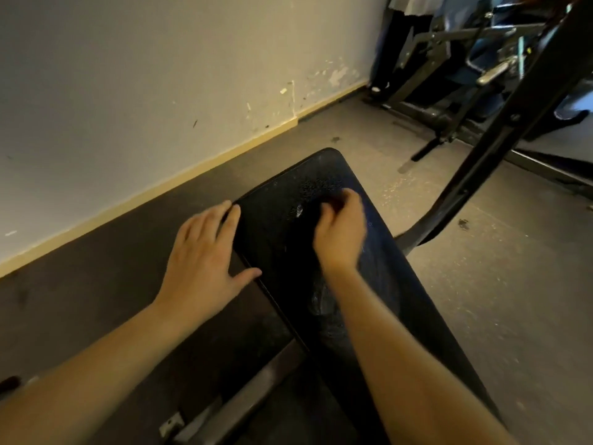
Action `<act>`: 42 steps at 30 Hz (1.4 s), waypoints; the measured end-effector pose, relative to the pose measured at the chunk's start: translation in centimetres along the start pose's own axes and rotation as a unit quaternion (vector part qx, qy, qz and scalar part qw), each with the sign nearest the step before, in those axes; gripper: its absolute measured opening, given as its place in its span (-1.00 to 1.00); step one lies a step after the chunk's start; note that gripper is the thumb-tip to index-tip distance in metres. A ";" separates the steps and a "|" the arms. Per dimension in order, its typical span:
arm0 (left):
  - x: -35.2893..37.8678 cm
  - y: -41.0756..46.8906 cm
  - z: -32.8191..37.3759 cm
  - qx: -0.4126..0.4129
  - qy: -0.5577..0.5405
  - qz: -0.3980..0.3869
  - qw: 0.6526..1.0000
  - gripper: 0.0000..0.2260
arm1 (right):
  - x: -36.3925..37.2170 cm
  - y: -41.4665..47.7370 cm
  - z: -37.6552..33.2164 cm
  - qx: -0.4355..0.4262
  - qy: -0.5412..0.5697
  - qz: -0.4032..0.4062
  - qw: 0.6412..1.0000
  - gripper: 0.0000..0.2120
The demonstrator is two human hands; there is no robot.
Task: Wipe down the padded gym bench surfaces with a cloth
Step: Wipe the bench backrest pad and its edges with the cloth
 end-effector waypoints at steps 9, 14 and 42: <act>1.4 3.8 -2.6 0.051 -0.025 -0.045 0.997 0.05 | -3.7 -4.6 3.0 -0.065 -0.038 -0.049 0.996 -0.89; 2.2 3.9 -3.3 0.071 -0.018 -0.025 0.997 0.03 | 1.5 3.5 -1.2 0.035 0.006 0.048 0.998 -0.85; 1.6 4.1 -2.8 0.089 0.035 -0.019 0.995 -0.05 | 2.6 -1.2 -2.9 -0.120 -0.051 -0.095 0.987 -0.87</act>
Point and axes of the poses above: each hand's wrist, its own y-axis towards the middle knuckle, its own x-axis out of the palm, z = x × y, the point moved 1 cm from there along y, towards the middle knuckle, and after that the axes turned 14 degrees about y, right-handed, at the moved point
